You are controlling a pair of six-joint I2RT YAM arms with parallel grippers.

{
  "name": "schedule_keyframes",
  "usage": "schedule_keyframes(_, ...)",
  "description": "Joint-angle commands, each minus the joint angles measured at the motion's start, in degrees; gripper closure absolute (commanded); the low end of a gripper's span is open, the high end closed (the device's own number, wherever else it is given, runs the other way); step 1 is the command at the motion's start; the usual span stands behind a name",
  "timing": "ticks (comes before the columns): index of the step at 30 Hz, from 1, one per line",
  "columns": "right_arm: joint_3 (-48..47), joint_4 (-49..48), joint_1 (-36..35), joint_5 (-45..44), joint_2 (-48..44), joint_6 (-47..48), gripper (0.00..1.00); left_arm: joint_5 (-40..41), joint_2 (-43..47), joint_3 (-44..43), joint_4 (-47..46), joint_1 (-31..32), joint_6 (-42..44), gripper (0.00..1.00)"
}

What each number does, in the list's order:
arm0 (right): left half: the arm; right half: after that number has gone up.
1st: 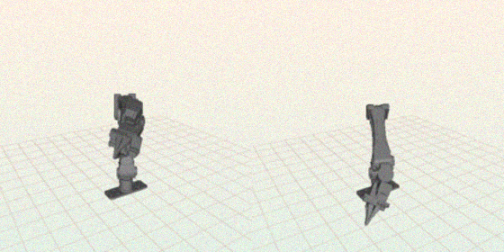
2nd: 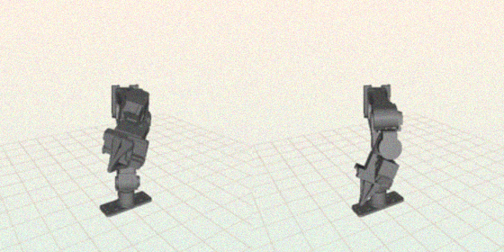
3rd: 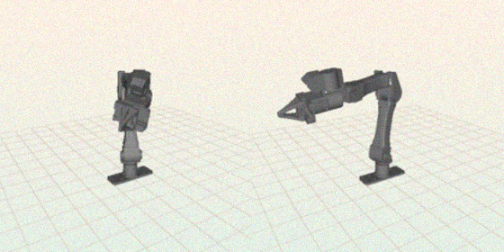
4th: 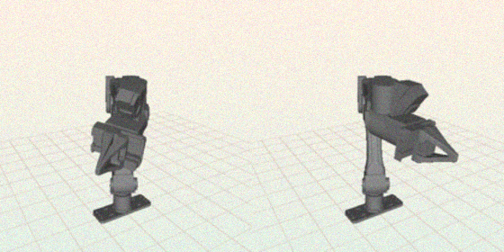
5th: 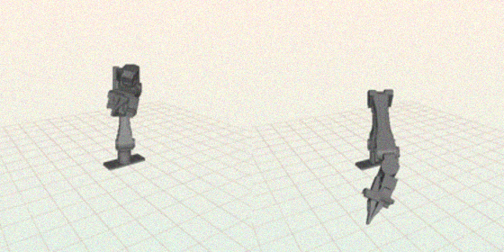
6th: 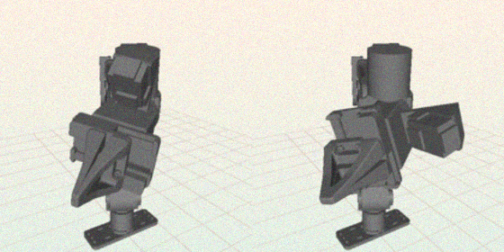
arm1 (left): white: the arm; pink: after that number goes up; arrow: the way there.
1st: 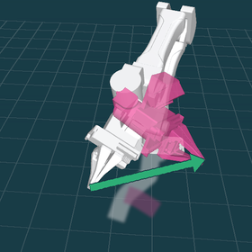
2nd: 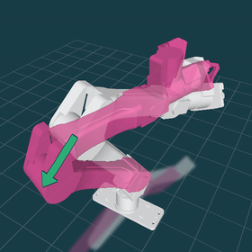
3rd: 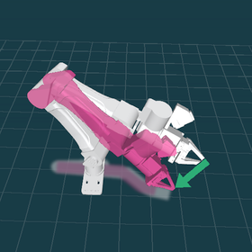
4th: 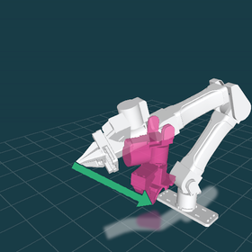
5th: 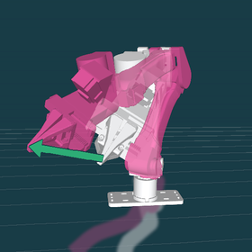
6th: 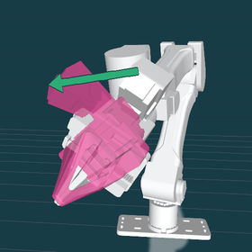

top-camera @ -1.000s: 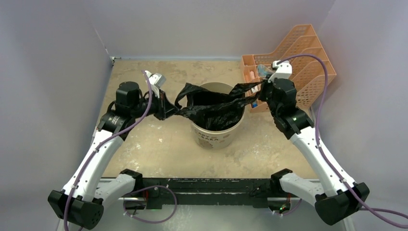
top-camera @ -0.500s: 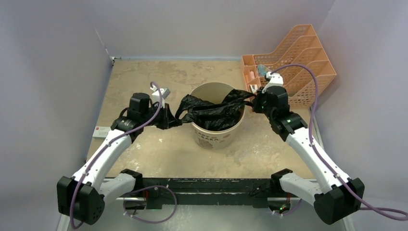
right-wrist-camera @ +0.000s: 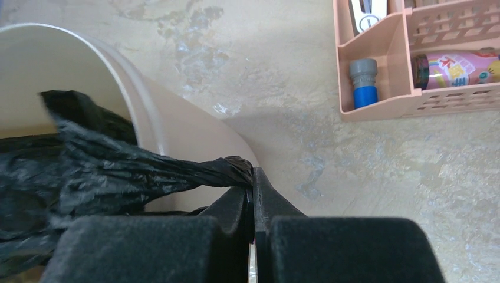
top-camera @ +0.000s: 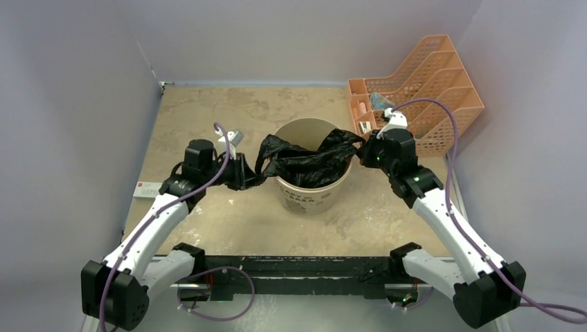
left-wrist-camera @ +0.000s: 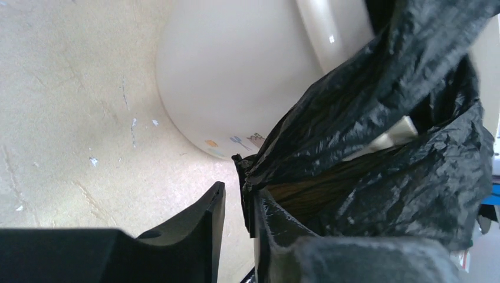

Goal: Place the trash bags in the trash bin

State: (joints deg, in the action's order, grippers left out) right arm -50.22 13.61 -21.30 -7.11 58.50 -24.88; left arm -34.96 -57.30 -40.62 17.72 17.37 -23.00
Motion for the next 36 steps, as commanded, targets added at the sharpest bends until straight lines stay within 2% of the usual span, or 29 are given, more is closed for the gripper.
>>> schedule_keyframes(1, -1.17, -1.65, 0.29, -0.63, -5.54, -0.57, 1.0, 4.58, 4.79, -5.48, 2.02, -0.31, 0.03, 0.73)
schedule_keyframes(9, -3.02, -2.15, 0.28, 2.58, -8.56, -0.22, 1.0, 12.58, 11.77, -10.86, 6.06, -0.31, 1.2, 0.44)
schedule_keyframes(13, -3.73, -1.96, 0.26, 3.97, -8.24, -0.21, 1.0, 10.68, 12.0, -12.68, 4.06, -0.31, 2.5, 0.38)
schedule_keyframes(17, -4.26, -2.13, 0.25, 5.81, -8.44, -2.0, 1.0, 3.76, 8.36, -16.12, 2.29, -0.31, 6.71, 0.32)
schedule_keyframes(22, -4.65, -2.66, 0.29, 7.03, -9.52, -3.23, 1.0, -1.39, 0.05, -22.41, 7.01, -0.31, 10.51, 0.34)
schedule_keyframes(24, -4.78, -2.11, 0.25, 5.98, -10.13, -3.59, 1.0, -0.77, -1.88, -23.52, 8.23, -0.31, 11.42, 0.48)
schedule_keyframes(29, -3.73, -1.53, 0.24, -4.44, -14.27, -6.84, 1.0, 2.73, -2.52, -23.48, 7.5, -0.31, 11.89, 0.95)
schedule_keyframes(30, -3.22, -1.97, 0.27, -5.4, -15.37, -6.99, 1.0, 3.28, -2.43, -23.27, 7.27, -0.31, 12.04, 1.0)
schedule_keyframes(36, -3.35, 0.14, 0.29, -7.8, -14.8, -7.64, 1.0, 4.98, -2.06, -22.02, 6.23, -0.31, 12.28, 1.0)
